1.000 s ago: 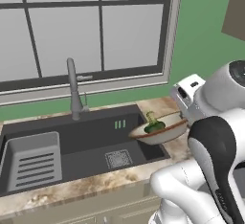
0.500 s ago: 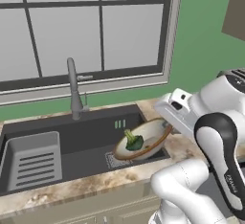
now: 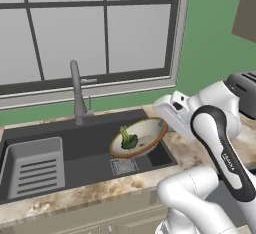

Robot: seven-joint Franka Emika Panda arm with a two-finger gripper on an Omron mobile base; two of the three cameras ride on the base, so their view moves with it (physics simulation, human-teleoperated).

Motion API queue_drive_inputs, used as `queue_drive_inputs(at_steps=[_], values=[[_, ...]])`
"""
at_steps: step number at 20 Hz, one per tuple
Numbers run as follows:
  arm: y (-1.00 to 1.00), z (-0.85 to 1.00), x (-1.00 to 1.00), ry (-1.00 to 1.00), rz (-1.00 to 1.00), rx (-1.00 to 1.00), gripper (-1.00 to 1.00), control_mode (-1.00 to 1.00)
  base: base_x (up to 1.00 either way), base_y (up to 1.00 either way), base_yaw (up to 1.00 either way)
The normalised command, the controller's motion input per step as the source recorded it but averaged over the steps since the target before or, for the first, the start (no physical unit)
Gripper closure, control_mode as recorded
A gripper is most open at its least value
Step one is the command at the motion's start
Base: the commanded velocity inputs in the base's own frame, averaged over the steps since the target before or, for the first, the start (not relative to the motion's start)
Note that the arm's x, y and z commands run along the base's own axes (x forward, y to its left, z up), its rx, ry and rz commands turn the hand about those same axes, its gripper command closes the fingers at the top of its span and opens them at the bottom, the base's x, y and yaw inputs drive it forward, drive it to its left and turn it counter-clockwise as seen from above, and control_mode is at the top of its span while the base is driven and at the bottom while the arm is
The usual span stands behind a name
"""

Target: Pick the broccoli from the cabinet and place it in the bowl. Then pick the bowl and place it in the sink. Then turn on the sink facuet.

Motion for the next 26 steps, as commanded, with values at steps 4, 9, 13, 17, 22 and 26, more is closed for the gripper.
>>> queue_drive_inputs(at_steps=[4, 9, 13, 17, 22, 26], values=[[0.0, -0.19, 0.19, 0.16, 0.0, 0.02, 1.0, -1.0, 0.0, 0.0, 0.0], [0.02, -0.61, 0.57, 0.01, 0.06, 0.05, 1.0, -1.0, 0.0, 0.0, 0.0], [0.06, -0.61, 0.55, 0.0, 0.09, 0.03, 1.0, -1.0, 0.0, 0.0, 0.0], [0.18, -0.59, 0.39, -0.02, 0.11, 0.02, 1.0, -1.0, 0.0, 0.0, 0.0], [0.23, -0.41, 0.39, -0.02, 0.13, 0.01, 1.0, -1.0, 0.0, 0.0, 0.0], [0.23, -0.29, 0.46, 0.0, 0.12, 0.01, 1.0, -1.0, 0.0, 0.0, 0.0]])
